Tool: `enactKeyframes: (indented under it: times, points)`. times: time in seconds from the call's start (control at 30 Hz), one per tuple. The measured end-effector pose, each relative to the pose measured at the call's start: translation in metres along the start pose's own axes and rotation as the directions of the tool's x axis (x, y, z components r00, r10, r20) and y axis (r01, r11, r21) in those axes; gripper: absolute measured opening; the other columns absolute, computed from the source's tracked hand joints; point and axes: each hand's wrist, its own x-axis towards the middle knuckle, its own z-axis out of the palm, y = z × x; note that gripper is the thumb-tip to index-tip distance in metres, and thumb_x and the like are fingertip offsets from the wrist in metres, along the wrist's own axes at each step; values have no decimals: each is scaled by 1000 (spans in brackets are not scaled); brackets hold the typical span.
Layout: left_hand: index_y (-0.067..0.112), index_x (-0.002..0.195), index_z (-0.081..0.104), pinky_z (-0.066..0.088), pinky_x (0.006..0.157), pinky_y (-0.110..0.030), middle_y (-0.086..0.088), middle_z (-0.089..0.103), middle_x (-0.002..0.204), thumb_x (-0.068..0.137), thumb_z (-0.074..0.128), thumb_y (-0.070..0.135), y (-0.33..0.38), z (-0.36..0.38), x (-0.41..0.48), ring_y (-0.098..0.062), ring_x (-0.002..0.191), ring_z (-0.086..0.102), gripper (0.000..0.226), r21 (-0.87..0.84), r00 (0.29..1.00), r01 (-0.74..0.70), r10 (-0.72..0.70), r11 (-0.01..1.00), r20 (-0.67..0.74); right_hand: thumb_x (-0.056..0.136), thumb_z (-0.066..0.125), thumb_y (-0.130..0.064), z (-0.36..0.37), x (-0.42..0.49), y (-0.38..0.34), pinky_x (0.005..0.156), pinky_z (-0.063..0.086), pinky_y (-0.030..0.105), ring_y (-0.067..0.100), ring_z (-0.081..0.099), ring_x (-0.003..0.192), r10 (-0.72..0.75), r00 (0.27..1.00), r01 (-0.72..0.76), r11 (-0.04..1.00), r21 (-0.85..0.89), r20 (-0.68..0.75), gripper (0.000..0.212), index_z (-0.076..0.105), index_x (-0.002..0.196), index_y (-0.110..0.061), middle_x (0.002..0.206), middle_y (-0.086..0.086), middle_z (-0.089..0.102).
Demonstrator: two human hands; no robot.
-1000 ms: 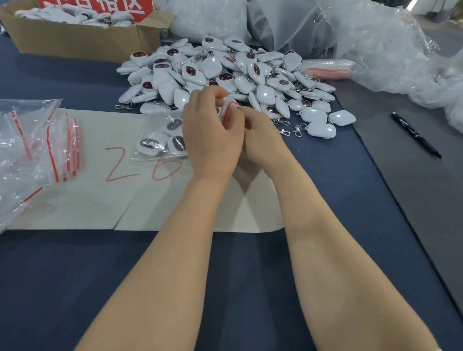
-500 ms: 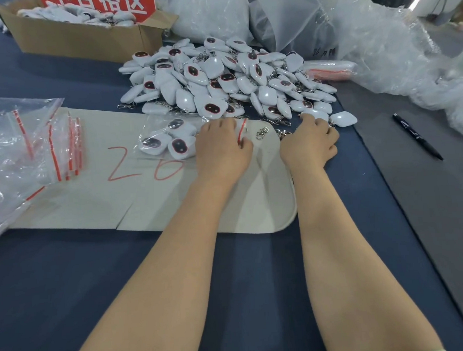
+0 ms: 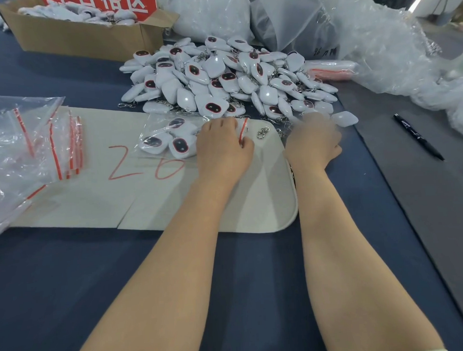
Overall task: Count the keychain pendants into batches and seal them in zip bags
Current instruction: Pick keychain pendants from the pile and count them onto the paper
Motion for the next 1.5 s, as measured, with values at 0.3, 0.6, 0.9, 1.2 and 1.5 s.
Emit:
enactKeyframes:
  times: [0.3,0.6,0.9,1.2,1.5]
  points:
    - [6,117,55,30,93,-34,-14,57,119,88,52,25,0,0,0,-30,114,44,36,17,1000,5,-5,1000,3,99,51,-10,3,-5,-27,63,55,21,16,60,69,91,922,-385,98,918,377,29,48,124,3,105,11,55]
    - [7,117,56,31,93,-35,-13,57,120,88,53,27,-1,1,1,-31,116,45,35,15,1000,8,-8,1000,-2,97,54,-12,4,-19,-34,67,55,30,20,65,70,-142,806,-588,-90,804,574,4,57,94,-12,88,8,62]
    - [7,116,57,31,94,-36,-13,58,120,88,52,26,-1,2,2,-31,116,44,34,7,1000,14,-14,1000,0,97,52,-6,11,-25,-34,60,48,21,14,58,66,-180,862,-429,238,872,473,13,59,87,-10,81,6,65]
    - [8,112,57,33,94,-36,-13,58,119,88,53,27,0,1,2,-31,116,45,31,12,1000,22,-22,1000,8,96,54,-7,17,-25,-31,61,48,24,11,57,58,-276,865,-292,402,868,419,15,55,82,-13,77,3,64]
    - [8,113,56,33,94,-35,-12,57,120,86,53,24,0,0,2,-31,116,44,32,5,999,30,-30,1000,19,96,55,-6,19,-26,-30,79,50,38,22,61,78,-338,847,-260,410,874,410,10,57,87,-10,84,7,65]
